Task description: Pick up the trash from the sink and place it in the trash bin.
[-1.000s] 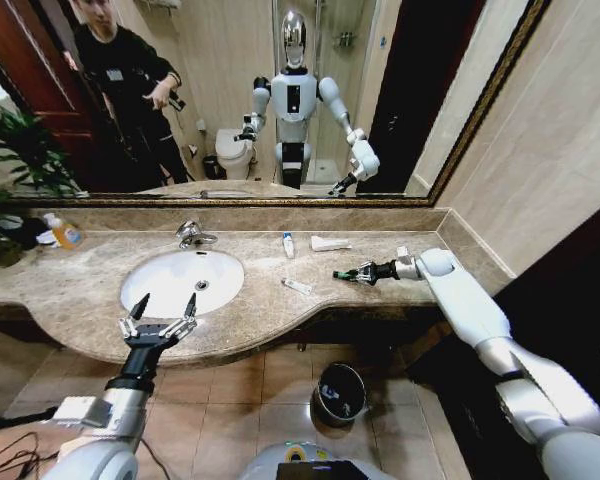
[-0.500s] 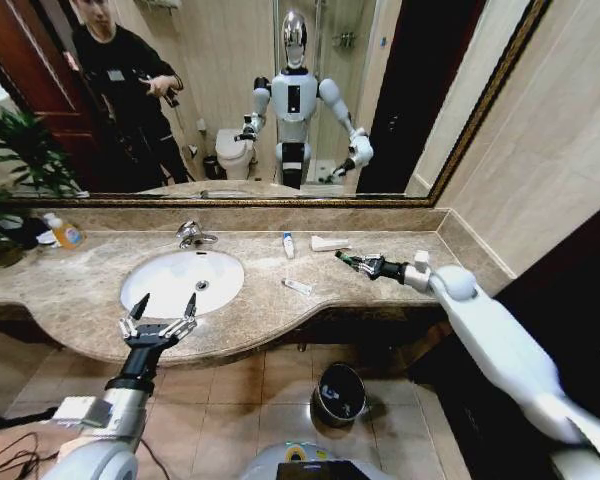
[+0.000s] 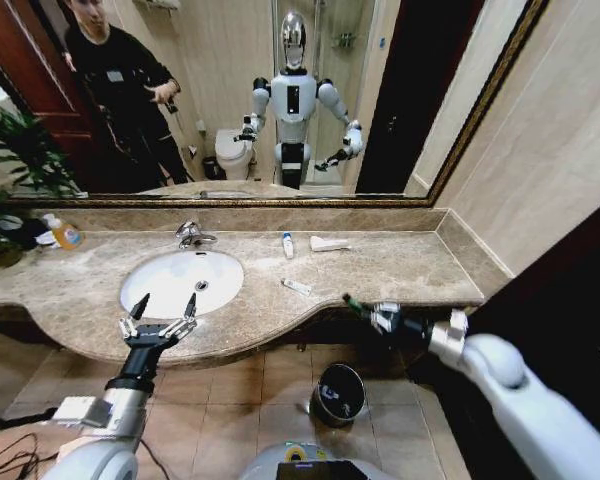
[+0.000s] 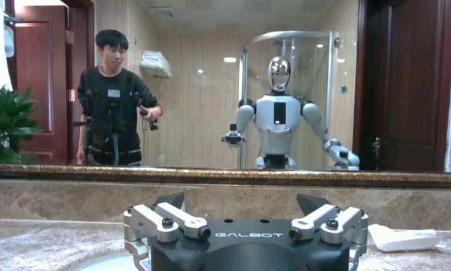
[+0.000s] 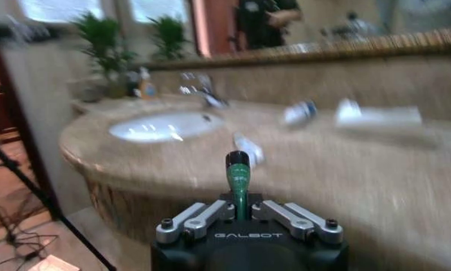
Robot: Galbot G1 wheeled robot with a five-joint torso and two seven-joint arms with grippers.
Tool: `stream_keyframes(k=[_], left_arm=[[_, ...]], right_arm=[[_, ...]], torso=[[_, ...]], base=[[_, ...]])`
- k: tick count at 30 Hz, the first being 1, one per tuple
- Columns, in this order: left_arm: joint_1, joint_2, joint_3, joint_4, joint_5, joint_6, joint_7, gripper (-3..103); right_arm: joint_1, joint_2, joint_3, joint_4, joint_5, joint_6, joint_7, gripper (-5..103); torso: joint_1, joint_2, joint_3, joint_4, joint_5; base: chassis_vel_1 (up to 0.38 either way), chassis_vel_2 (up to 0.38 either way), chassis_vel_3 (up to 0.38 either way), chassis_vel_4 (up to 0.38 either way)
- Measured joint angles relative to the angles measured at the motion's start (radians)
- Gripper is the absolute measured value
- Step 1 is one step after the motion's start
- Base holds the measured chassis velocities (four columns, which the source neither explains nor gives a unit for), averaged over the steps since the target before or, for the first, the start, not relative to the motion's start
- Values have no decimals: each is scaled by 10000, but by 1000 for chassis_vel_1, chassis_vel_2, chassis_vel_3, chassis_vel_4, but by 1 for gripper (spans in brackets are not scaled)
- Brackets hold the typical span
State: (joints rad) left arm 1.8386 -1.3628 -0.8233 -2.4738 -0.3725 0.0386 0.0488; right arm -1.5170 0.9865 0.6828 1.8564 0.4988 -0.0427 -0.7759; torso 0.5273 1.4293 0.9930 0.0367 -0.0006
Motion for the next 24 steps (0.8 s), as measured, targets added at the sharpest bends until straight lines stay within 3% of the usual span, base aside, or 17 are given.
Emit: stream_keyframes(k=[2,6,9,10,12,15,24], left_arm=[[0,0,-1,-1,0,0,1,100],[0,0,0,0,0,0,0,100],[-1,0,0,-1,1,0,1,100],[0,0,0,0,0,0,1,100],[0,0,-1,-1,0,0,1,100],[0,0,-1,-1,0,0,1,100],[0,0,0,-1,0,0,0,100]], right_arm=[[-113,309,-117,-372,-185,250,174,7],[-63,1316,-539,-2189,-1253,1395,1268,7],[34,1592,-625,-2711,-1560,1626,1714,7],[90,1732,-680,-3019,-1725,1766,2039,7],[429,2413,-920,-4556,-2493,2502,3637,7],[670,2764,-1040,-5421,-2852,2916,4285,7],[1671,3831,-1055,-8106,-4038,4203,4600,7]], torso=[[1,0,0,0,4],[2,0,1,1,4],[2,0,1,1,8],[2,0,1,2,8],[2,-1,1,2,5],[2,-1,1,2,6],[3,-2,2,2,6]], base=[[0,0,0,0],[0,0,0,0],[0,0,0,0],[0,0,0,0],[0,0,0,0],[0,0,0,0],[0,0,0,0]])
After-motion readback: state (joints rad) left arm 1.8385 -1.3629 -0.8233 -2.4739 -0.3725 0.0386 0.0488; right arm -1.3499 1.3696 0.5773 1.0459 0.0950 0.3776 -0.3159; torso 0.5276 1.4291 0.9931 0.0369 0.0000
